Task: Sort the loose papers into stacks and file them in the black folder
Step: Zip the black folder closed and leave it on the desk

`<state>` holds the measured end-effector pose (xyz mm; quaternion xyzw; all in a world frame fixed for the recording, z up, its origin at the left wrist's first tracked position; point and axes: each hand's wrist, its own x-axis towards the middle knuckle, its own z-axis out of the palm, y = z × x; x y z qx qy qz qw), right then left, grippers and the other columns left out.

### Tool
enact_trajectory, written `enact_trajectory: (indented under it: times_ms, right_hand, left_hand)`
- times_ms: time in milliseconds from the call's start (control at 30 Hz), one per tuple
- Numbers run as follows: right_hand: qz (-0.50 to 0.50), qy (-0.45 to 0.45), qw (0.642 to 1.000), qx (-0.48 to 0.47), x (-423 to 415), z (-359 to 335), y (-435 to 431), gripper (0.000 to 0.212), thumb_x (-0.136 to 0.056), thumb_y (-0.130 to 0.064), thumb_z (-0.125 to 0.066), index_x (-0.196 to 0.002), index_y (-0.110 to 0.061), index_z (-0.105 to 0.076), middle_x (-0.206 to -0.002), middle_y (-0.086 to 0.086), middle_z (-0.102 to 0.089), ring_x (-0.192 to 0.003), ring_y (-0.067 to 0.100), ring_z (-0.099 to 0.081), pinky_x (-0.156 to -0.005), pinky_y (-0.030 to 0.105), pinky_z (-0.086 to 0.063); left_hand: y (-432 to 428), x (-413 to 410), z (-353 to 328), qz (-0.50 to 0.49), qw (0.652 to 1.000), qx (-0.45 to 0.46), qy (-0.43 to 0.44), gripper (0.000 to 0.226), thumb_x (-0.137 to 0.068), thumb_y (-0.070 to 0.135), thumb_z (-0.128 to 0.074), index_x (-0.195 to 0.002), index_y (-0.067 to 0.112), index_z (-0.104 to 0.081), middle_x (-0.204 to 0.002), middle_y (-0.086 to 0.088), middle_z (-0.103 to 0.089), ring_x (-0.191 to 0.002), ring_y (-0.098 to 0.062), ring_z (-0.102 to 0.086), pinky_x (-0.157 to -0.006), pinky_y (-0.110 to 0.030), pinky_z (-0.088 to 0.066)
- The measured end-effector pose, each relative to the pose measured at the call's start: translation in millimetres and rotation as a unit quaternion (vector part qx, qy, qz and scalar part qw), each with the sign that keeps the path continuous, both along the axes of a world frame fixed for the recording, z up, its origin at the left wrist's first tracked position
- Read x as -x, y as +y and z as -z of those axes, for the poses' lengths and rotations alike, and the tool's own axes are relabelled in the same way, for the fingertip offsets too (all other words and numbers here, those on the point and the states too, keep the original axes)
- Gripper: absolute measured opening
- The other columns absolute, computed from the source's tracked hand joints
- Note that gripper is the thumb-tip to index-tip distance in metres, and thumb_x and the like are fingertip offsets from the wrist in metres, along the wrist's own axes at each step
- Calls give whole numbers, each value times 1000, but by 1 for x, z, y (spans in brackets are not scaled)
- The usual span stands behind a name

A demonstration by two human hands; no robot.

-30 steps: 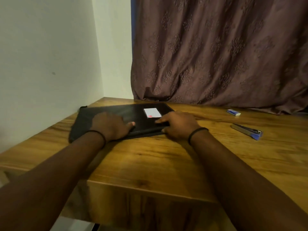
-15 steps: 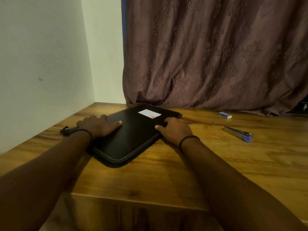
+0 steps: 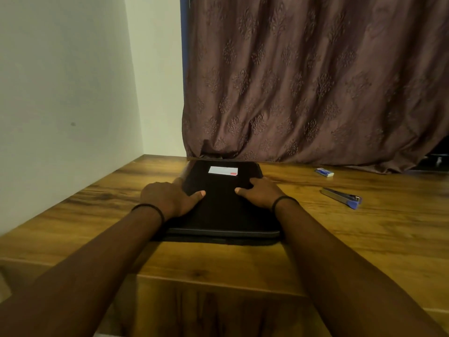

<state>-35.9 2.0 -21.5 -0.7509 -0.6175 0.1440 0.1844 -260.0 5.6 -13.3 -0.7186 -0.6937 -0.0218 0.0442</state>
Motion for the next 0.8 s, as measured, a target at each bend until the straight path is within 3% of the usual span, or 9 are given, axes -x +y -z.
enact_trajectory:
  times_ms: [167,267,333,400,467,533,667,733,800]
  right_hand:
    - [2,17,1000,-11,4,3,-10,79,-92,-60,-53,-152,-14,-31,-161,13,-22,-148,26,-24,-115,38,-29]
    - [4,34,999,-23,7,7,-14,78,-91,-59,-56,-151,-15,-33,-160,13,-24,-147,26,-26,-115,39,-31]
    - [14,77,995,-58,6,9,-19,69,-90,-52,-61,-145,-14,-44,-154,11,-38,-141,25,-37,-110,36,-36]
    - [36,130,983,-126,-1,13,-24,42,-90,-44,-64,-120,-15,-65,-128,9,-63,-118,23,-57,-97,32,-46]
    - [65,153,969,-183,-13,16,-32,23,-90,-37,-63,-92,-16,-71,-97,7,-71,-96,25,-65,-85,35,-53]
    - [103,110,967,-205,-33,16,-43,18,-89,-29,-57,-85,-17,-70,-89,7,-70,-89,27,-65,-81,39,-55]
    - [169,-106,949,-244,-99,17,-61,27,-88,-23,-53,-108,-12,-68,-110,13,-66,-103,33,-59,-89,39,-52]
    - [198,-200,940,-191,-131,24,-65,34,-92,-30,-50,-121,-15,-63,-123,14,-60,-112,33,-53,-96,39,-45]
    - [230,-230,937,-127,-150,31,-64,40,-93,-36,-47,-128,-20,-57,-133,14,-52,-120,36,-47,-100,42,-39]
  left_hand:
    - [-5,3,2,-16,1000,3,2,87,-81,85,-25,-141,25,-37,-116,-8,-63,-96,-23,-59,-72,-34,-43]
    - [-9,-2,4,-31,998,-45,15,82,-84,81,-28,-139,22,-45,-130,-13,-55,-115,-30,-52,-89,-40,-45]
    - [-14,-14,6,-8,997,-71,28,72,-90,73,-30,-137,22,-47,-140,-14,-46,-127,-33,-42,-100,-45,-39]
    - [-15,-31,9,50,998,-41,-10,65,-94,67,-29,-141,24,-43,-148,-14,-39,-135,-33,-35,-108,-48,-34]
    - [-12,-47,13,105,994,-8,-41,65,-95,65,-26,-147,26,-33,-155,-12,-31,-142,-32,-27,-115,-49,-27]
    - [-7,-62,16,150,987,-2,-59,66,-96,64,-25,-150,26,-29,-158,-10,-26,-145,-32,-22,-117,-52,-21]
    - [-3,-95,16,207,976,19,-66,66,-98,62,-24,-152,25,-26,-161,-7,-20,-148,-29,-17,-119,-52,-15]
    - [1,-107,16,214,974,30,-68,67,-97,63,-24,-153,25,-23,-162,-7,-16,-149,-29,-13,-119,-52,-12]
    - [6,-114,14,219,972,44,-70,69,-97,64,-24,-154,25,-21,-163,-6,-13,-149,-28,-11,-118,-52,-10]
